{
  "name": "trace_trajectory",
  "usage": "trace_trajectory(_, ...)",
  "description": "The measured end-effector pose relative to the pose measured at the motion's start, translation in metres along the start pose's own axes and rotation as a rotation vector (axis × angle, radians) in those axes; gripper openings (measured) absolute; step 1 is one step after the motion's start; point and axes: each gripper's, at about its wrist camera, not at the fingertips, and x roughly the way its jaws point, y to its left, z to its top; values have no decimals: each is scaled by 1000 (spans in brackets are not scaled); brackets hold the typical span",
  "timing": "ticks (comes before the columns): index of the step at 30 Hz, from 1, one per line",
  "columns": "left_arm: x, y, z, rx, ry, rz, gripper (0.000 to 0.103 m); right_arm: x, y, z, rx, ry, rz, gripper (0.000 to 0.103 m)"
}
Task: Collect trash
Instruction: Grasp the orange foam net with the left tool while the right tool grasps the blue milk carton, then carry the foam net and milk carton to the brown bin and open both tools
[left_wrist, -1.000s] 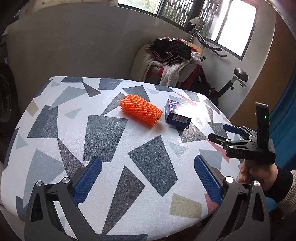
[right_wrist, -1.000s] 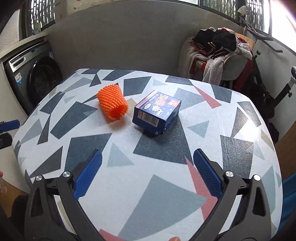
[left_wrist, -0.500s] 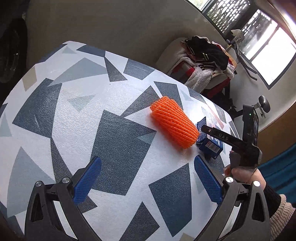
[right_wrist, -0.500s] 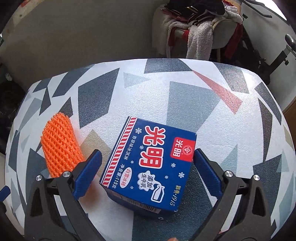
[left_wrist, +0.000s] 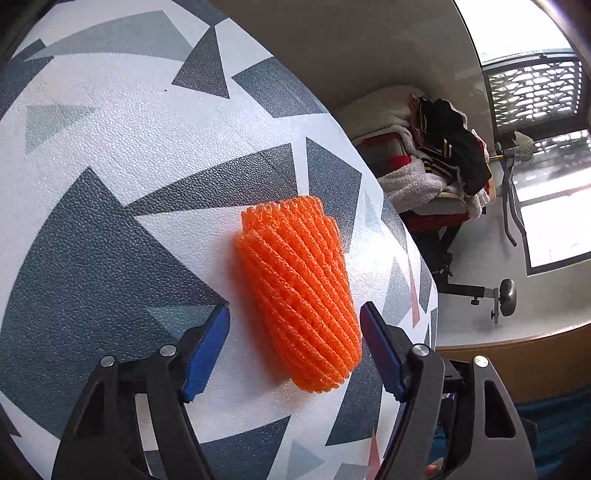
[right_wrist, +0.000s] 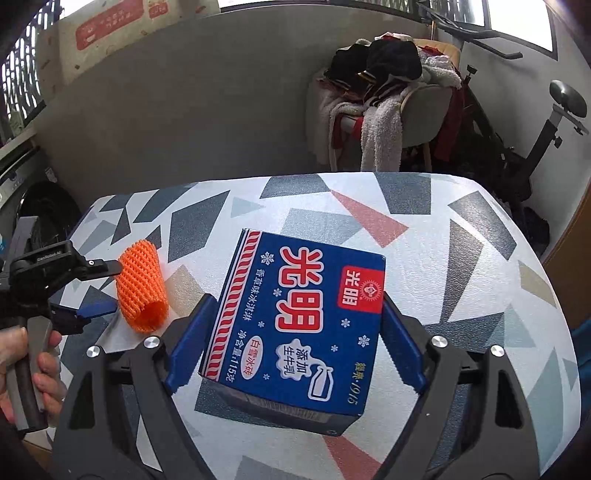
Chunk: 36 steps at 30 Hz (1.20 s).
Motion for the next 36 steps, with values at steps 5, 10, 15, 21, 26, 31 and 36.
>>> trace_trajectory(5,22,-13,-9,78,-11,10,23,-30,-32,-24,86,-35,-12,84)
trace_trajectory(10,1,-28,-30,286,-65,37,20,-50,-42,-51,79,-26,-22,84)
trace_trajectory(15,-49,-48,-64,568,-113,71,20,-73,-39,-65,55,-43,-3,84)
trace_trajectory(21,-115,-45,-124,774,-133,62,20,-106,-14,-85,-32,-59,41,84)
trace_trajectory(26,-159,-25,-177,841,-129,52,20,-138,8,-107,-96,-72,92,84)
trace_trajectory(31,-192,1,-224,862,-114,36,20,-165,21,-133,-122,-75,116,84)
trace_trajectory(36,-211,27,-268,879,-68,12,20,-188,33,-159,-173,-90,133,85)
